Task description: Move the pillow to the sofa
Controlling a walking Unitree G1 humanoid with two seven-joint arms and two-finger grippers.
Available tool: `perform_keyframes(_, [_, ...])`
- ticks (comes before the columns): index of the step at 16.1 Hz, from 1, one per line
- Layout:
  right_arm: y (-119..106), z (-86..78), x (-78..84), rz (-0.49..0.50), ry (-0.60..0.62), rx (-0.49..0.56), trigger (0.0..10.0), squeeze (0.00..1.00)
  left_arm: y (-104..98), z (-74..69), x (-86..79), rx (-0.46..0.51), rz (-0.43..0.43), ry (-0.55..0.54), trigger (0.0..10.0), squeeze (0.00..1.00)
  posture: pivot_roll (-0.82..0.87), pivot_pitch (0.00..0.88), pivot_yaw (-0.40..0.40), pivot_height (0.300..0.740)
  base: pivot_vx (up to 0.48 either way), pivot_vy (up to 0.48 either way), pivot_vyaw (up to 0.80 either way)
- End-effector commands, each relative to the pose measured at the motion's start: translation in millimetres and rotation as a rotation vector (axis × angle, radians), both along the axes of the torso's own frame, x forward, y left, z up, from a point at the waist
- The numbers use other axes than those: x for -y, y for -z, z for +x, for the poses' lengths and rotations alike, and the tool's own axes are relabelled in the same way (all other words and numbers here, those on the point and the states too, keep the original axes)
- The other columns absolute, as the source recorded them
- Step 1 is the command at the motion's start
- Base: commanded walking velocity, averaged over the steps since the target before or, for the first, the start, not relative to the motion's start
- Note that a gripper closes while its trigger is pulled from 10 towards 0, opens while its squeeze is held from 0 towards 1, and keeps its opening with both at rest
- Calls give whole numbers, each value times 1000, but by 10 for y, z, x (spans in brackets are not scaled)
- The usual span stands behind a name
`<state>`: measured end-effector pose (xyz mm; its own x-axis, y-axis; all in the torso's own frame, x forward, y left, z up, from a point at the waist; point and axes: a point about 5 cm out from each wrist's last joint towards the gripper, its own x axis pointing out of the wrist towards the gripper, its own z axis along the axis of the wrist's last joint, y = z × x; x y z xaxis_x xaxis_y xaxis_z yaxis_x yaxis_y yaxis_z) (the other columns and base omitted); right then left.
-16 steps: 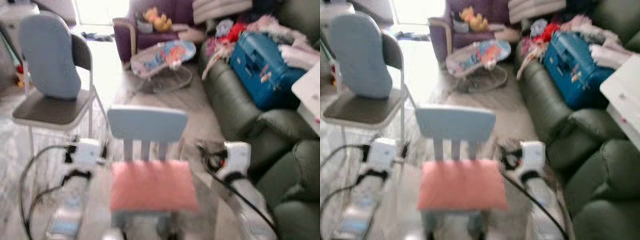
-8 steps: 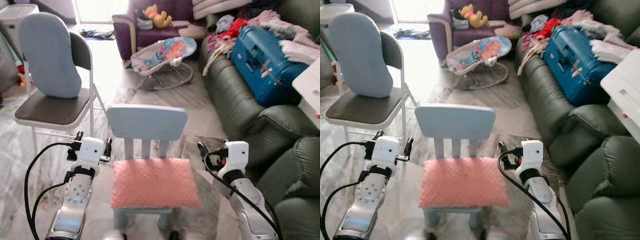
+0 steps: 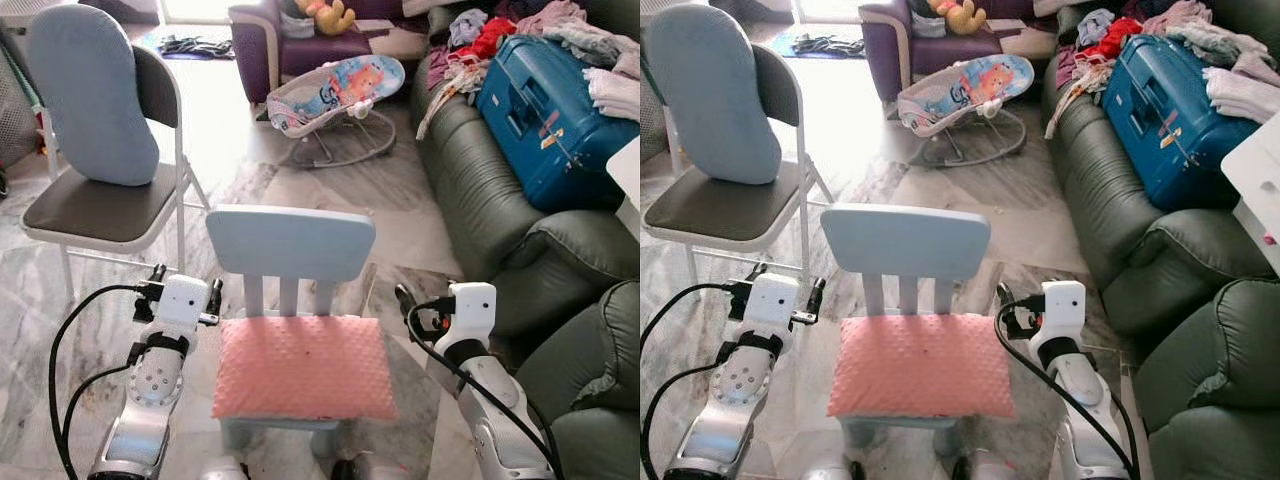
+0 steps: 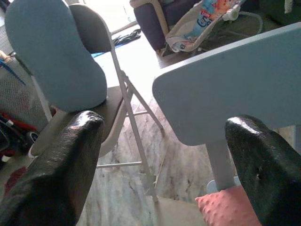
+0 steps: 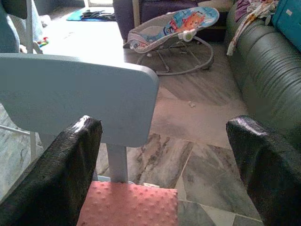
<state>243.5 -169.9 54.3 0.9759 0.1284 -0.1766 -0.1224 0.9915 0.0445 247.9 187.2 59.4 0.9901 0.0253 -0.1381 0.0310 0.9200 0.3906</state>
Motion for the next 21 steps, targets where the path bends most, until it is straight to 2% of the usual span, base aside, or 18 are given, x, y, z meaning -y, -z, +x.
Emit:
perform_keyframes(1, [9, -2, 29, 3, 6, -11, 10000, 0, 18, -6, -10, -14, 11, 0, 10000, 0, -55, 42, -48, 680, 0, 0, 0])
perform_keyframes(7, [-2, 3, 17, 11, 3, -2, 10000, 0, 14, -4, -13, -11, 16, -2, 10000, 0, -55, 43, -45, 607, 0, 0, 0])
perform_keyframes(21, [-74, 105, -55, 65, -57, 24, 10000, 0, 2, 13, -70, -1, 55, -44, 10000, 0, -44, 40, -56, 607, 0, 0, 0])
